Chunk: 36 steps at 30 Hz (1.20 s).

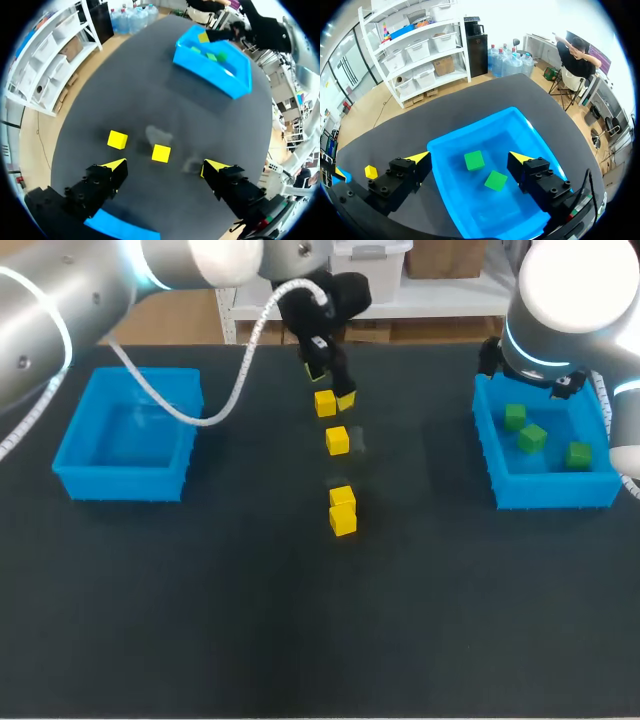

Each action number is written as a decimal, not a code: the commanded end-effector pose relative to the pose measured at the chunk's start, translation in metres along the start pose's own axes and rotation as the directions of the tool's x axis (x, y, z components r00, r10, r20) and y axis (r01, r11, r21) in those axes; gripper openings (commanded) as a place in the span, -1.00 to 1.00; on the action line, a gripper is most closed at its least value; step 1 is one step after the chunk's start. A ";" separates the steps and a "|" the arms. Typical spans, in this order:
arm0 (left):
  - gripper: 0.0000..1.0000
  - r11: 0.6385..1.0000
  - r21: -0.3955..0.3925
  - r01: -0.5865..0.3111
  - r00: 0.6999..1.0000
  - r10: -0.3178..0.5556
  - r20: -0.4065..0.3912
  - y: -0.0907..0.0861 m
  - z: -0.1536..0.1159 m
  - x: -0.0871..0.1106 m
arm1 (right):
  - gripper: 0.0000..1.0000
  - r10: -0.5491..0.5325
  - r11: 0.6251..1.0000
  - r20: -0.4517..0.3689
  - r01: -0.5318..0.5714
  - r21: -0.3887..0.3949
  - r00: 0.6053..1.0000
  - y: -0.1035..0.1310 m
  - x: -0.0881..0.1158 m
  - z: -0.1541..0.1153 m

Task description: Put the green cubes in the right bin and the yellow cubes in the left bin.

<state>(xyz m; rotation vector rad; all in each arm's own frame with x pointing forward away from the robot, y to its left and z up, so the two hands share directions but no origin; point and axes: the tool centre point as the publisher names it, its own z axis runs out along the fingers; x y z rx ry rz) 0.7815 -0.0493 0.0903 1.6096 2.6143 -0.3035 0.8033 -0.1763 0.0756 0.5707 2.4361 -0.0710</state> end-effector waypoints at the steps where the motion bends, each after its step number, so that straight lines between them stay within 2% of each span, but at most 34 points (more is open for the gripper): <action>1: 1.00 1.000 -0.019 -0.003 0.999 0.003 -0.035 -0.003 0.015 -0.003 | 1.00 0.001 1.000 0.004 -0.001 -0.001 1.000 -0.001 0.001 0.000; 10: 1.00 0.997 -0.082 -0.002 0.998 -0.003 -0.059 0.001 0.037 -0.001 | 1.00 0.001 1.000 0.004 -0.001 -0.001 1.000 -0.001 0.001 0.000; 21: 1.00 0.994 -0.104 -0.025 0.997 0.017 -0.077 -0.006 0.046 -0.003 | 1.00 0.001 1.000 0.004 -0.001 -0.001 1.000 -0.001 0.001 0.000; 30: 1.00 0.992 -0.114 -0.056 0.992 0.042 -0.122 -0.017 0.054 0.005 | 1.00 0.001 1.000 0.004 -0.001 -0.001 1.000 -0.001 0.001 0.000; 36: 1.00 0.992 -0.109 -0.057 0.988 0.040 -0.149 -0.013 0.067 0.007 | 1.00 0.001 1.000 0.004 -0.001 -0.001 1.000 -0.001 0.001 0.000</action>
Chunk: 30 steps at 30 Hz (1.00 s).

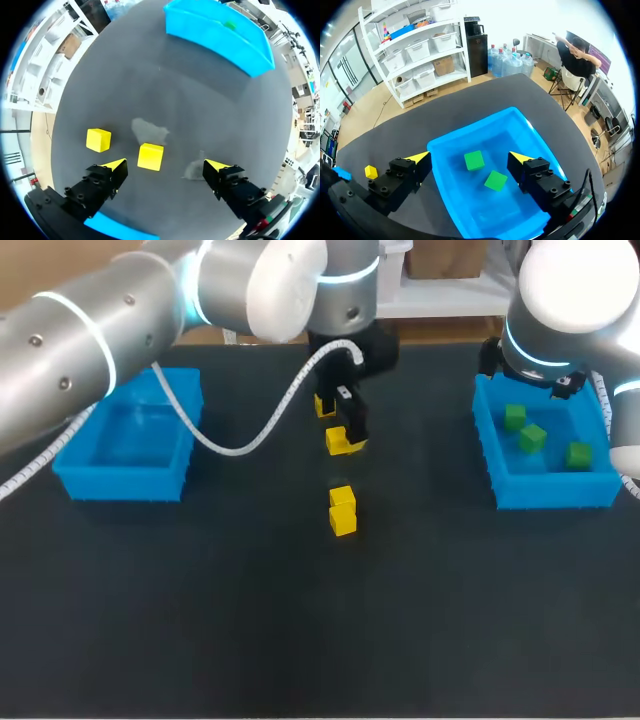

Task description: Put the green cubes in the right bin and the yellow cubes in the left bin.

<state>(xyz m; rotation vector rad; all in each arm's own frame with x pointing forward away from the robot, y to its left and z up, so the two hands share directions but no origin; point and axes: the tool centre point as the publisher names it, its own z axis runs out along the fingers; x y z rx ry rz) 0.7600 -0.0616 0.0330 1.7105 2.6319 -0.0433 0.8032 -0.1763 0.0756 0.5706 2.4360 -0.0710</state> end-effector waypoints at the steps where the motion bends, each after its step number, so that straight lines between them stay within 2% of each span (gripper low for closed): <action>1: 1.00 1.000 -0.003 -0.001 1.000 0.001 -0.016 0.005 0.011 -0.002 | 1.00 0.001 1.000 0.004 -0.001 -0.001 1.000 -0.001 0.001 0.000; 16: 1.00 0.999 -0.036 0.032 0.999 -0.033 -0.035 0.029 0.034 -0.010 | 1.00 0.001 1.000 0.004 -0.001 -0.001 1.000 -0.001 0.001 0.000; 23: 1.00 0.999 -0.037 0.011 0.998 -0.013 -0.053 0.028 0.037 -0.012 | 1.00 0.001 1.000 0.004 -0.001 -0.001 1.000 -0.001 0.001 0.000; 25: 1.00 1.000 -0.014 0.006 0.999 -0.007 -0.044 0.028 0.039 -0.011 | 1.00 0.001 1.000 0.004 -0.001 -0.001 1.000 -0.001 0.001 0.000; 26: -0.08 1.000 -0.014 0.008 0.999 -0.009 -0.042 0.028 0.039 -0.010 | 1.00 0.001 1.000 0.004 -0.001 -0.001 1.000 -0.001 0.001 0.000; 27: -0.95 1.000 -0.018 0.007 0.999 -0.007 -0.042 0.028 0.039 -0.009 | 1.00 0.001 1.000 0.004 -0.001 -0.001 1.000 -0.001 0.001 0.000; 30: -1.00 1.000 -0.024 0.007 0.999 -0.008 -0.047 0.028 0.039 -0.007 | 1.00 0.001 1.000 0.004 -0.001 -0.001 1.000 -0.001 0.001 0.000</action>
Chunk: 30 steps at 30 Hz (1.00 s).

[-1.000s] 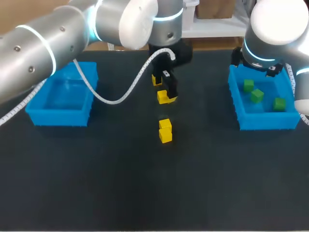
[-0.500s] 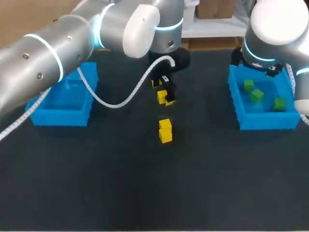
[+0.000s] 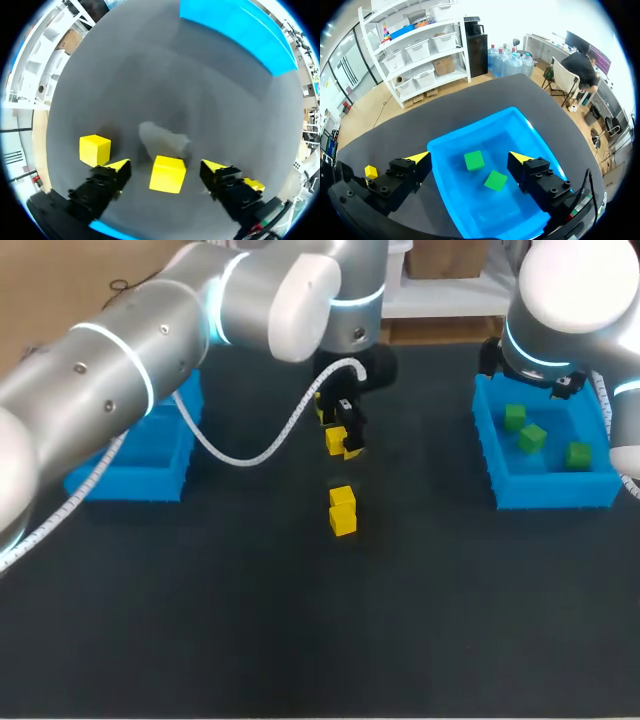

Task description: Put the green cubes in the right bin and the yellow cubes in the left bin.

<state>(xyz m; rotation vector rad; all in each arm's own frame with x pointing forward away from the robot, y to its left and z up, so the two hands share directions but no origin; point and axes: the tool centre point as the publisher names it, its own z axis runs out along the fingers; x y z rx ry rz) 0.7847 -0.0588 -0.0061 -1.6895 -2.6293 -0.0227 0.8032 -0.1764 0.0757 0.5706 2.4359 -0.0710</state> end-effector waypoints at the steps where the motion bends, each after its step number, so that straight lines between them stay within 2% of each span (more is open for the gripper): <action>1: -1.00 1.000 -0.002 -0.005 1.000 0.005 -0.012 0.003 0.000 0.001 | 1.00 0.001 1.000 0.004 -0.001 -0.001 1.000 -0.001 0.001 0.000; 7: -1.00 1.000 -0.018 -0.015 1.000 0.015 -0.024 0.001 -0.002 0.006 | 1.00 0.001 1.000 0.004 -0.001 -0.001 1.000 -0.001 0.001 0.000; 12: -1.00 1.000 0.004 -0.019 1.000 0.019 -0.006 -0.004 -0.004 0.006 | 1.00 0.001 1.000 0.004 -0.001 -0.001 1.000 -0.001 0.001 0.000; 14: -1.00 1.000 -0.002 -0.006 1.000 0.006 0.018 -0.004 -0.012 0.007 | 1.00 0.001 1.000 0.004 -0.001 -0.001 1.000 -0.001 0.001 0.000; 17: -1.00 0.998 -0.035 0.049 0.996 -0.047 0.072 0.005 -0.038 0.014 | 1.00 0.001 1.000 0.004 -0.001 -0.001 1.000 -0.001 0.001 0.000; 22: -1.00 0.976 -0.116 0.186 0.971 -0.165 0.171 0.030 -0.091 0.053 | 1.00 0.001 1.000 0.004 -0.001 -0.001 1.000 -0.001 0.001 0.000; 26: -1.00 0.933 -0.186 0.307 0.941 -0.270 0.202 0.047 -0.121 0.101 | 1.00 0.001 1.000 0.004 -0.001 -0.001 1.000 -0.001 0.001 0.000; 30: -1.00 0.881 -0.216 0.420 0.902 -0.380 0.206 0.057 -0.133 0.153 | 1.00 0.001 1.000 0.004 -0.001 -0.001 1.000 -0.001 0.001 0.000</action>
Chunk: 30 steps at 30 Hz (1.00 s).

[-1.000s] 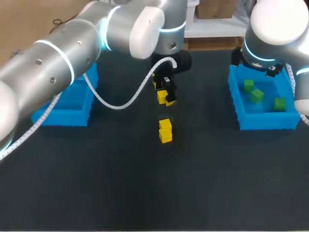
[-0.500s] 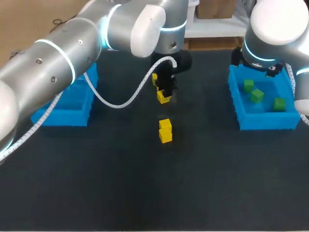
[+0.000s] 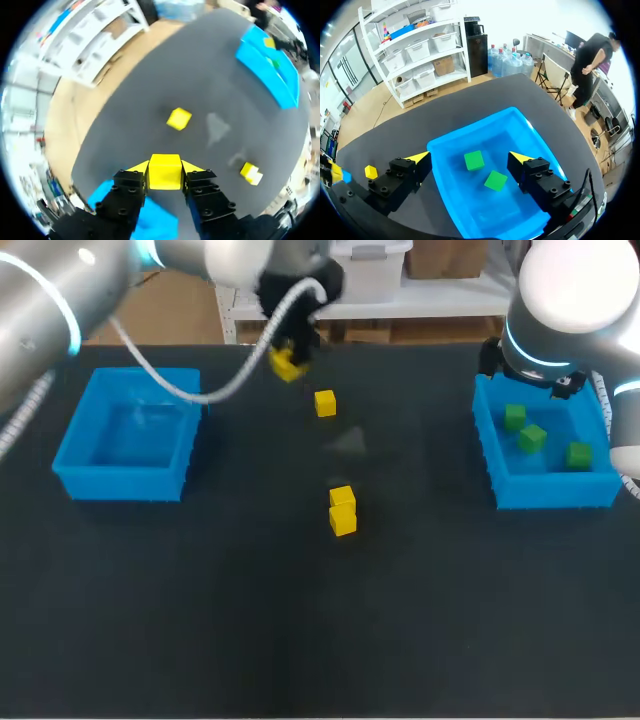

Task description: Put the green cubes in the right bin and the yellow cubes in the left bin.

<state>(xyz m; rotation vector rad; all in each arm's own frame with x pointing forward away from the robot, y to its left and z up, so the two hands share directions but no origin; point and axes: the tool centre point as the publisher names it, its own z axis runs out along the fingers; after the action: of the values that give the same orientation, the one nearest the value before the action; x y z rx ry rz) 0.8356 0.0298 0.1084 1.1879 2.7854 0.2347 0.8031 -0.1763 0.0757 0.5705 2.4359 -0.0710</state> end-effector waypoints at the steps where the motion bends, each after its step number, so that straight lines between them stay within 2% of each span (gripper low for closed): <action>1: -1.00 0.991 -0.059 0.124 0.985 -0.116 0.127 0.014 -0.023 0.106 | 1.00 0.001 1.000 0.004 -0.001 -0.001 1.000 -0.001 0.001 0.000; 5: -1.00 0.969 -0.066 0.239 0.968 -0.233 0.094 0.028 -0.015 0.152 | 1.00 0.001 1.000 0.004 -0.001 -0.001 1.000 -0.001 0.001 0.000; 9: -1.00 0.943 -0.068 0.326 0.945 -0.322 0.062 0.034 -0.006 0.188 | 1.00 0.001 1.000 0.004 -0.001 -0.001 1.000 -0.001 0.001 0.000; 14: -1.00 0.920 -0.070 0.385 0.923 -0.383 0.036 0.035 0.001 0.216 | 1.00 0.001 1.000 0.004 -0.001 -0.001 1.000 -0.001 0.001 0.000; 20: -1.00 0.908 -0.108 0.405 0.911 -0.411 -0.034 0.036 0.011 0.230 | 1.00 0.001 1.000 0.004 -0.001 -0.001 1.000 -0.001 0.001 0.000; 21: -0.83 0.906 -0.135 0.401 0.910 -0.411 -0.059 0.037 0.013 0.232 | 1.00 0.001 1.000 0.004 -0.001 -0.001 1.000 -0.001 0.001 0.000; 22: -0.02 0.905 -0.169 0.391 0.908 -0.409 -0.091 0.037 0.016 0.234 | 1.00 0.001 1.000 0.004 -0.001 -0.001 1.000 -0.001 0.001 0.000; 23: 1.00 0.902 -0.165 0.398 0.906 -0.415 -0.084 0.036 0.017 0.234 | 1.00 0.001 1.000 0.004 -0.001 -0.001 1.000 -0.001 0.001 0.000; 26: 1.00 0.894 -0.158 0.419 0.901 -0.431 -0.050 0.038 0.014 0.231 | 1.00 0.001 1.000 0.004 -0.001 -0.001 1.000 -0.001 0.001 0.000; 28: 1.00 0.898 -0.138 0.419 0.906 -0.423 -0.002 0.038 0.009 0.222 | 1.00 0.001 1.000 0.004 -0.001 -0.001 1.000 -0.001 0.001 0.000; 30: 1.00 0.917 -0.088 0.389 0.921 -0.384 0.071 0.034 0.001 0.204 | 1.00 0.001 1.000 0.004 -0.001 -0.001 1.000 -0.001 0.001 0.000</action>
<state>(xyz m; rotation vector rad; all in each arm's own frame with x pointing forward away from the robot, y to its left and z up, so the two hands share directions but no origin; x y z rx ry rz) 0.7206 0.2038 0.0980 0.5362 3.0806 0.4474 0.8031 -0.1764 0.0757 0.5705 2.4358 -0.0709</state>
